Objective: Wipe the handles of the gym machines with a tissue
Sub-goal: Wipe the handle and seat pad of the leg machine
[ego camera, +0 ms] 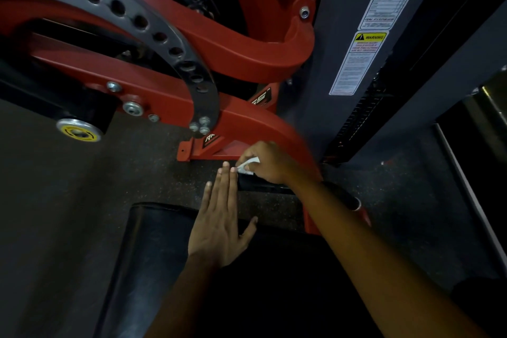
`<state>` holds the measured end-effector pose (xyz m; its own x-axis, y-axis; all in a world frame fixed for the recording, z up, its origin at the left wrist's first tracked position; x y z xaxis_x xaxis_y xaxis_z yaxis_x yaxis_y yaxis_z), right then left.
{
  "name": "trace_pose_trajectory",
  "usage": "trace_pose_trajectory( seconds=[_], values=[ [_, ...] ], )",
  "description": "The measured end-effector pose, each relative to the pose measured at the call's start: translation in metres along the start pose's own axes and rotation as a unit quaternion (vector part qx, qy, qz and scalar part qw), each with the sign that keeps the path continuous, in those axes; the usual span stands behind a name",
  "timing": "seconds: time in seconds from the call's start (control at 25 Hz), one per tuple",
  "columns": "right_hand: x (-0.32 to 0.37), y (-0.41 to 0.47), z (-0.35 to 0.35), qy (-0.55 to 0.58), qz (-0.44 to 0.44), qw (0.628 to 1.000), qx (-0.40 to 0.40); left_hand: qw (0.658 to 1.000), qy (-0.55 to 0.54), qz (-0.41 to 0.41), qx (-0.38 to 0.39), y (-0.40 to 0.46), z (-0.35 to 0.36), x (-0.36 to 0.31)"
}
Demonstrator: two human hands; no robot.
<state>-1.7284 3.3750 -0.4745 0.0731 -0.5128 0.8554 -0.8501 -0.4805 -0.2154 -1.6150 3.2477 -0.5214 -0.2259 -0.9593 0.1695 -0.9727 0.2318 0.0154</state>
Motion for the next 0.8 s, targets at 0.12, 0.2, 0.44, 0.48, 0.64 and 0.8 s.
trace_pose_trajectory(
  seconds=[0.12, 0.2, 0.44, 0.48, 0.64, 0.8],
  values=[
    [-0.006, 0.003, 0.003, -0.015, 0.008, 0.999, 0.032, 1.0, -0.005, 0.001, -0.001, 0.0, 0.0, 0.001],
    [-0.018, 0.003, 0.0, -0.058, 0.027, 0.997, 0.053, 1.0, -0.01, 0.0, -0.002, 0.0, 0.0, 0.001],
    [-0.086, -0.032, -0.05, -0.185, 0.195, 0.957, 0.105, 1.0, -0.01, -0.001, 0.0, 0.001, 0.001, 0.0],
    [-0.098, -0.039, -0.06, -0.201, 0.21, 0.951, 0.108, 1.0, -0.008, -0.001, 0.0, 0.001, 0.001, 0.0],
    [-0.102, -0.052, -0.072, -0.125, 0.22, 0.967, 0.017, 1.0, -0.01, -0.001, 0.002, 0.0, 0.001, 0.001],
    [-0.053, -0.073, -0.028, 0.026, 0.028, 0.961, -0.275, 1.0, -0.005, -0.003, -0.006, -0.001, 0.001, 0.001]
  ],
)
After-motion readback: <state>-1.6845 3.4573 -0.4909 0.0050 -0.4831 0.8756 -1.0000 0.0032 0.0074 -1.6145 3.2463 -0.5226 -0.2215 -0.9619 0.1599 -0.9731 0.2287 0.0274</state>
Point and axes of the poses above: each hand's wrist, its own y-axis towards the middle knuckle, its own z-axis out of the palm, x = y × z, the point moved 2 cm from there along y, towards the middle knuckle, and after that the axes turned 15 degrees about y, right-handed, at the moved point
